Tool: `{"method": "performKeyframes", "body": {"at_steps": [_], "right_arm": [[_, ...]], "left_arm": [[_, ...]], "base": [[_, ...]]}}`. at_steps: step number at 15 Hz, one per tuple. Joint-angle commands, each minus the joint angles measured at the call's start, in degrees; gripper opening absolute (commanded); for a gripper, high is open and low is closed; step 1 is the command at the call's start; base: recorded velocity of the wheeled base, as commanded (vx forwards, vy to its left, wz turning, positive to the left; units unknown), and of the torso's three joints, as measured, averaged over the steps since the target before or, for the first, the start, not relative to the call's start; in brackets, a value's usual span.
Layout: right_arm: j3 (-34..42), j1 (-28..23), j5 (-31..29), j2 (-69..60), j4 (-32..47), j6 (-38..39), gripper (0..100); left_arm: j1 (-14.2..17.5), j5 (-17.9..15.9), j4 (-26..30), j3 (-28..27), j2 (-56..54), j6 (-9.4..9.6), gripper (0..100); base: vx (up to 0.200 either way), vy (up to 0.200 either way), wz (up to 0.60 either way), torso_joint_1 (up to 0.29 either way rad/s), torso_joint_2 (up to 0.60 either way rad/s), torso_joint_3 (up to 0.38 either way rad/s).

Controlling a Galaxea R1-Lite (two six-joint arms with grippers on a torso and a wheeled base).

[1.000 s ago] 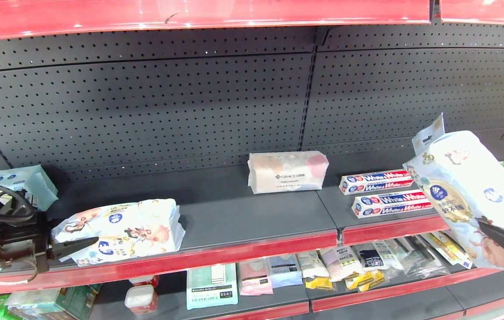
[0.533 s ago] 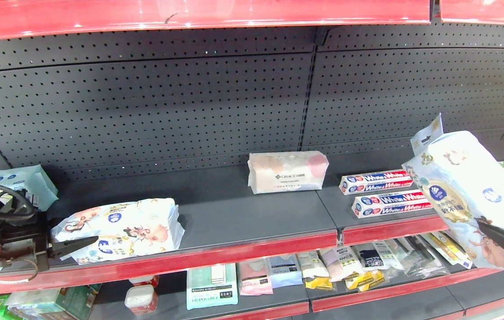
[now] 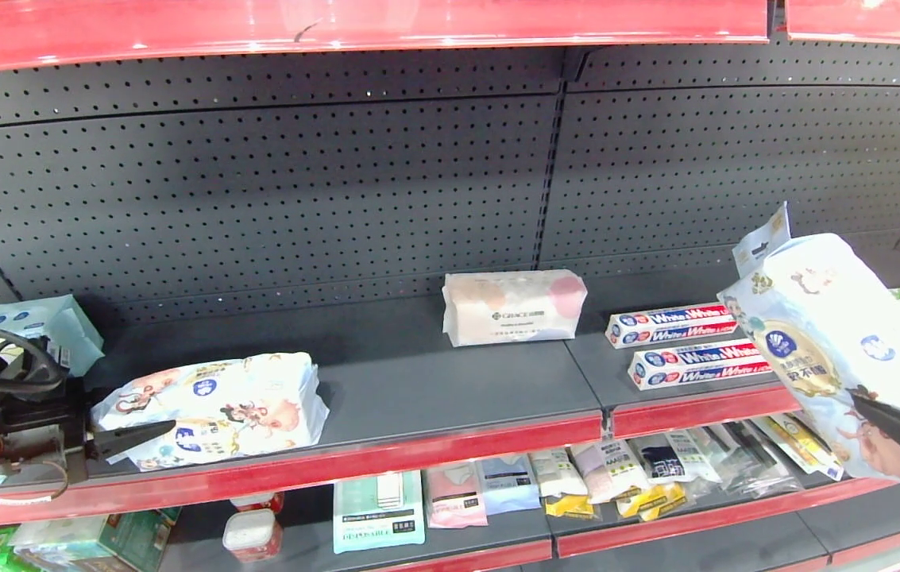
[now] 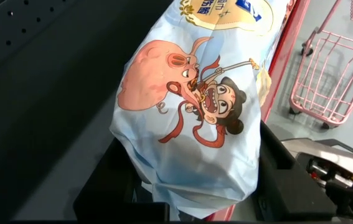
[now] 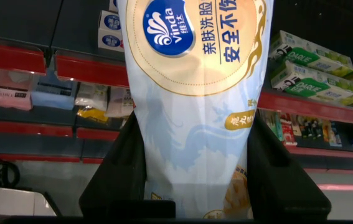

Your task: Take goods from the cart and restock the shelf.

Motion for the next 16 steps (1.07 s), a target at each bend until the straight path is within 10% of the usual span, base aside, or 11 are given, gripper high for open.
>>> {"method": "performKeyframes", "body": {"at_steps": [1,6,7,16], "right_arm": [[0.0,0.0,0.0,0.1,0.0,0.0,0],[0.0,0.0,0.0,0.2,0.0,0.1,0],[0.0,0.0,0.0,0.3,0.0,0.1,0],[-0.1,0.0,0.0,0.3,0.0,0.1,0]], "left_arm": [[0.0,0.0,0.1,0.0,-0.1,0.15,0],[0.0,0.9,0.1,0.3,0.0,0.15,0],[0.0,0.9,0.1,0.3,0.1,0.24,100],[-0.1,0.7,0.2,0.4,-3.0,0.33,100]], "base": [[0.0,0.0,0.0,0.0,0.0,0.0],[0.0,0.0,0.0,0.0,0.0,0.0],[0.0,0.0,0.0,0.0,0.0,0.0],[0.0,0.0,0.0,0.0,0.0,0.0]]}}
